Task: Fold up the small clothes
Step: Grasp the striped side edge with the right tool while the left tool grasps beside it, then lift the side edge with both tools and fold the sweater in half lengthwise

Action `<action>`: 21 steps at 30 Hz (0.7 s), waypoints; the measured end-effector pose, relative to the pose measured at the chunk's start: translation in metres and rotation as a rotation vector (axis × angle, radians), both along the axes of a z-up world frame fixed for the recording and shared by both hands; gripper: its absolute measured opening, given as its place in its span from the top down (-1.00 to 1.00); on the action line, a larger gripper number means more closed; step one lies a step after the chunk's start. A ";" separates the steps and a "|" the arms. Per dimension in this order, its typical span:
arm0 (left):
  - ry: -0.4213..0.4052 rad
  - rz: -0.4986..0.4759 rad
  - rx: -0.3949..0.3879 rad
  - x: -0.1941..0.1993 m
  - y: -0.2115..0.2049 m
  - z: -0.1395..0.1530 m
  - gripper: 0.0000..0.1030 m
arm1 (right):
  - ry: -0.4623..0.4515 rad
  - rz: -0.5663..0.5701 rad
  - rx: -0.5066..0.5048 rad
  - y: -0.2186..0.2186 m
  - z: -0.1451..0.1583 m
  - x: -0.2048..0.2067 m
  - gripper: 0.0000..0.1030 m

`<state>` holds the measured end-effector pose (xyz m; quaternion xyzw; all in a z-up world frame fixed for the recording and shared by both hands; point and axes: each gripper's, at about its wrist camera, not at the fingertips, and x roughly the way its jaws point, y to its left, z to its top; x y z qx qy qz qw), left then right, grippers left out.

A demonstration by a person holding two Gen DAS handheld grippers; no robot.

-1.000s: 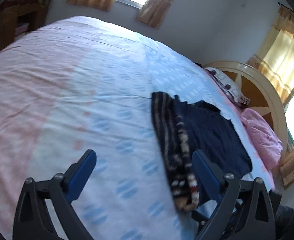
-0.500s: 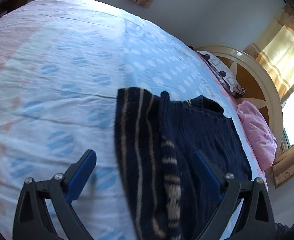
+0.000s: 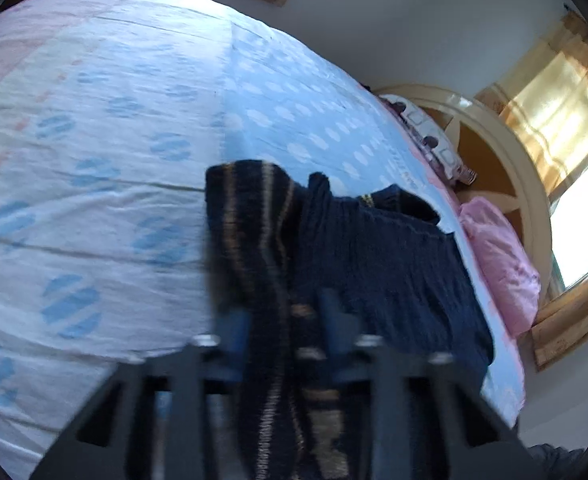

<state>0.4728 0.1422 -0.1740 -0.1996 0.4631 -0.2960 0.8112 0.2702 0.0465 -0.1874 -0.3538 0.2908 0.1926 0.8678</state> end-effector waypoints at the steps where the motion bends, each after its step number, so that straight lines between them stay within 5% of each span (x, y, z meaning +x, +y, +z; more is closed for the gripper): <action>1: -0.013 0.007 0.008 -0.003 0.000 0.002 0.66 | 0.000 0.001 0.000 0.001 0.000 -0.001 0.56; 6: -0.071 0.008 0.082 -0.010 -0.011 0.016 0.70 | 0.055 0.002 0.062 -0.008 0.010 0.003 0.70; 14: -0.038 0.066 -0.056 -0.008 0.002 0.024 0.71 | 0.049 -0.022 0.168 -0.038 0.039 -0.005 0.74; 21: -0.057 0.089 -0.082 -0.014 -0.017 0.045 0.72 | 0.001 -0.075 0.234 -0.075 0.058 -0.014 0.76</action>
